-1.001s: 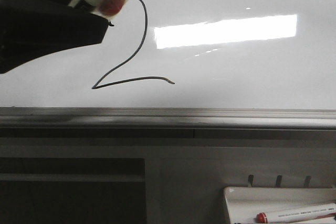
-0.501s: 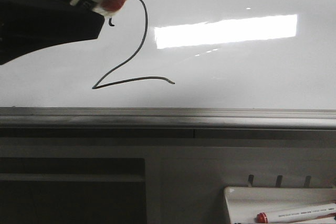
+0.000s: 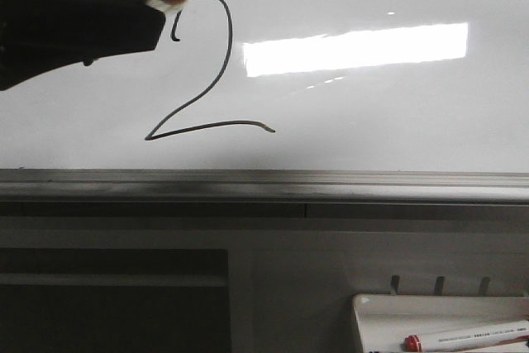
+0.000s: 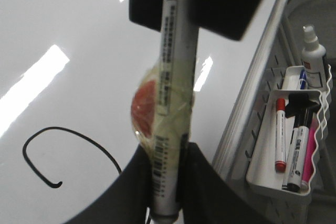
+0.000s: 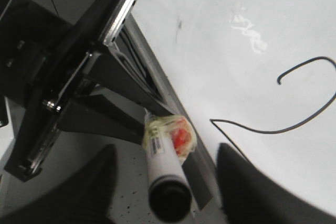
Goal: Write number 2 on whiteboard
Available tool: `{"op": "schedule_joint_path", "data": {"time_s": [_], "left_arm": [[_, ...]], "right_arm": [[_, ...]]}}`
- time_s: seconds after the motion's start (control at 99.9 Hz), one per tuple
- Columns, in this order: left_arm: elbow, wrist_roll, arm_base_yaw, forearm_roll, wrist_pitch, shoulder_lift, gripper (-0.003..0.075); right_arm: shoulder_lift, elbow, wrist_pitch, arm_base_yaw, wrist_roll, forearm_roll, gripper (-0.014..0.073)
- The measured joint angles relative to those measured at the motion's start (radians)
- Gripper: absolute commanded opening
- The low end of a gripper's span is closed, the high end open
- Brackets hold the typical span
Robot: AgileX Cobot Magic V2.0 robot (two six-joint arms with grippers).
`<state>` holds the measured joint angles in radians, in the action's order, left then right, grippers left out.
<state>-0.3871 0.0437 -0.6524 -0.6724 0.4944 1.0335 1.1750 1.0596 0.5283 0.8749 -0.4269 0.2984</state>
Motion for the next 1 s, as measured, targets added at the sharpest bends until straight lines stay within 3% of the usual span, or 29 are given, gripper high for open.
{"op": "schedule_joint_path", "data": {"time_s": [0.14, 0.28, 0.421, 0.631, 1.001], "left_arm": [[0.0, 0.002, 0.0, 0.274, -0.018, 0.0, -0.002], [0.0, 0.006, 0.0, 0.672, -0.122, 0.002, -0.002], [0.0, 0.009, 0.0, 0.873, -0.213, 0.038, -0.002], [-0.009, 0.011, 0.0, 1.029, -0.238, 0.109, -0.002], [-0.042, 0.011, 0.053, 1.052, -0.218, 0.172, -0.002]], "right_arm": [[-0.011, 0.0, -0.045, -0.046, 0.0, -0.022, 0.0636], [-0.066, 0.0, -0.052, -0.114, 0.0, -0.029, 0.0568], [-0.119, 0.0, -0.018, -0.174, 0.0, -0.031, 0.0513], [-0.135, 0.0, 0.06, -0.195, 0.0, -0.031, 0.0503], [-0.135, 0.0, 0.093, -0.197, 0.0, -0.031, 0.0503]]}}
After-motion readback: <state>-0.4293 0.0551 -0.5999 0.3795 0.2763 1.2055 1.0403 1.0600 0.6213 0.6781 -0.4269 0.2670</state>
